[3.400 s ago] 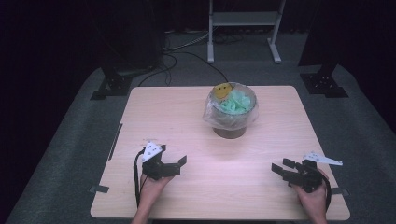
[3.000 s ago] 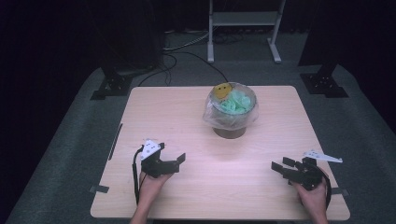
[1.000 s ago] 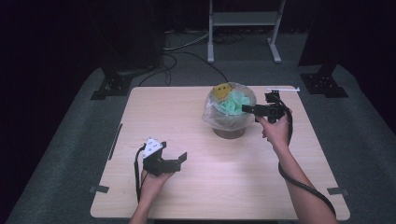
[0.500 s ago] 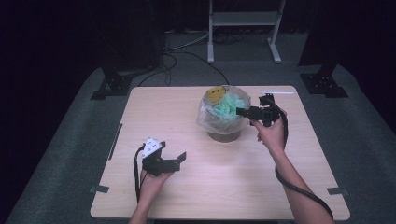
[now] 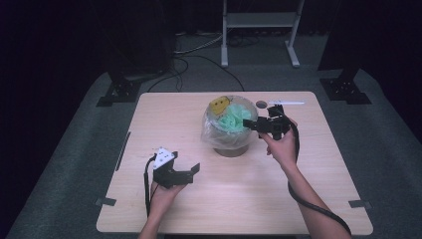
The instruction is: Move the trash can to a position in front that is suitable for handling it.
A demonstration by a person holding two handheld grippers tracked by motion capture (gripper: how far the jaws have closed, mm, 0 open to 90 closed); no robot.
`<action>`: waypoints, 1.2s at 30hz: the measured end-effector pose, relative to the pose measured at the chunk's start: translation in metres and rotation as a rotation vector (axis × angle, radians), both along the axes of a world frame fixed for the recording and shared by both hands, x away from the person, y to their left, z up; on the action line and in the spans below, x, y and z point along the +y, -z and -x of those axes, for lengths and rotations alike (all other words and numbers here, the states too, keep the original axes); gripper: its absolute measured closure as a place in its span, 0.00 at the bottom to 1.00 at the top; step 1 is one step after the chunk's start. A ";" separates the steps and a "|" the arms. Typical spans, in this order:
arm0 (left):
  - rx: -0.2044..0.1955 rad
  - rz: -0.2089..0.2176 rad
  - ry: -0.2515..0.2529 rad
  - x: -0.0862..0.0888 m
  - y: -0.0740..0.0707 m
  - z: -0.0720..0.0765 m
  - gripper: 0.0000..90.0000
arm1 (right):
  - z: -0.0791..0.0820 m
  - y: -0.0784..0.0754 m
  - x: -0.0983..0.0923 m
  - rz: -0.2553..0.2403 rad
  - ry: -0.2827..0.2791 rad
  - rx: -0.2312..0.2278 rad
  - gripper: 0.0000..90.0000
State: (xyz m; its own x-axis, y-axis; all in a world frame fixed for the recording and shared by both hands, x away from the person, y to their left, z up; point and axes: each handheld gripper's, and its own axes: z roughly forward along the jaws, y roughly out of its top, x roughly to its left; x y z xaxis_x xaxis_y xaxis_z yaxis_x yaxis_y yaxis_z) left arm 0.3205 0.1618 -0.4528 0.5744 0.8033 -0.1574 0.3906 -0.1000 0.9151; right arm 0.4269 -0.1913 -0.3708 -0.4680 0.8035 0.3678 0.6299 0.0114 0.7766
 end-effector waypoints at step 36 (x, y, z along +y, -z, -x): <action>-0.075 0.058 0.052 0.003 -0.046 0.015 0.00 | 0.034 0.007 0.044 -0.036 -0.057 -0.057 0.36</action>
